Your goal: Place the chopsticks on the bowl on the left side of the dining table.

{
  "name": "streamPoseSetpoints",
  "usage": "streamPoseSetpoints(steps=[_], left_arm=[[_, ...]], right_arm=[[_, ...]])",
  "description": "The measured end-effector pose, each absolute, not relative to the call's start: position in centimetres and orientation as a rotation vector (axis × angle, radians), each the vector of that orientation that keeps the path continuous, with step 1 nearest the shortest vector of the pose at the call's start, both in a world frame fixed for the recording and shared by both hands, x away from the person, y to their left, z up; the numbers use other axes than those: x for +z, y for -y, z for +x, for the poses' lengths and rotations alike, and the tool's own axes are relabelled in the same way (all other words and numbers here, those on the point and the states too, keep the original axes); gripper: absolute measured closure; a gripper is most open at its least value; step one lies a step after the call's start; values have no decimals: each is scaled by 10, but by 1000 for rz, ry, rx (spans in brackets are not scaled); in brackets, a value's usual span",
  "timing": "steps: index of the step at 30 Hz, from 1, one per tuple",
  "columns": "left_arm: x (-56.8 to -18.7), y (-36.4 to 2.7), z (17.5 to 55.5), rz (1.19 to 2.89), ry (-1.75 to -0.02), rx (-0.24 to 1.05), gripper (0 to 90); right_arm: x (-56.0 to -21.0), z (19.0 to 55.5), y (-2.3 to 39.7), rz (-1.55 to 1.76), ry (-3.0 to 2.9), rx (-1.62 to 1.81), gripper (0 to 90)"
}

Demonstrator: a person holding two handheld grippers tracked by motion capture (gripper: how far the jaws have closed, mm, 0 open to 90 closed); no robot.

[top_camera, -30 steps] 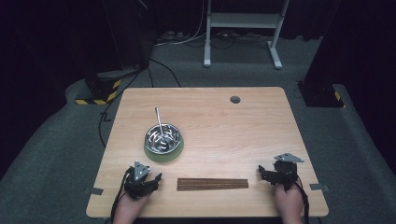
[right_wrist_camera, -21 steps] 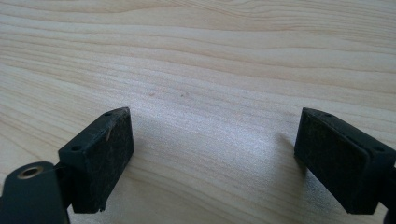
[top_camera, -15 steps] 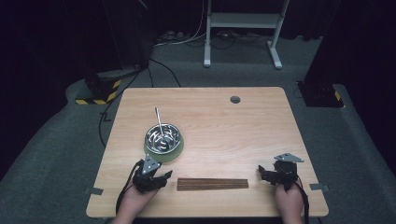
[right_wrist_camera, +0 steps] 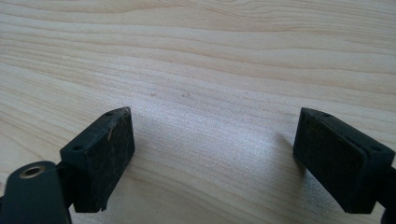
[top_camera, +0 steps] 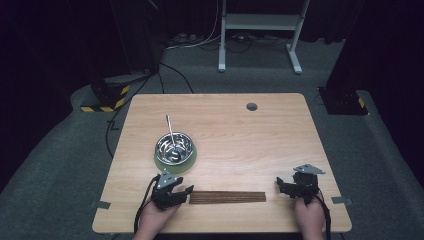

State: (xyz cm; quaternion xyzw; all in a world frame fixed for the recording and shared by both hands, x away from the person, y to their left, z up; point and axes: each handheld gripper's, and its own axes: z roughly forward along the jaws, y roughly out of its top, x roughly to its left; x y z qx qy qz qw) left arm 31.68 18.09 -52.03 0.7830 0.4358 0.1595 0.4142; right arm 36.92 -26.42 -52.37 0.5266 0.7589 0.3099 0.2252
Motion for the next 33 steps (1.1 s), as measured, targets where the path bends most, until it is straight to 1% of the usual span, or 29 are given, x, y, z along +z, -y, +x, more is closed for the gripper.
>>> streamPoseSetpoints(steps=[3,5,10,18,23,27,33], left_arm=[[-523,-180,318,1961,-1095,379,440],[-523,-179,318,1984,-1087,390,439],[-524,-178,319,1980,-1092,391,439],[-524,-173,320,2002,-1106,431,447],[-525,-174,324,2003,-1145,460,453],[-522,-175,320,2003,-1105,439,444],[-522,-172,317,2022,-1090,427,437]], right_arm=[[-524,369,264,1449,-2087,859,120],[-524,369,264,1448,-2086,859,120],[-524,369,264,1451,-2086,860,123],[-524,369,264,1440,-2089,861,126],[-524,369,264,1439,-2090,861,127],[-524,369,264,1438,-2090,861,127],[-524,369,264,1437,-2090,862,128]])
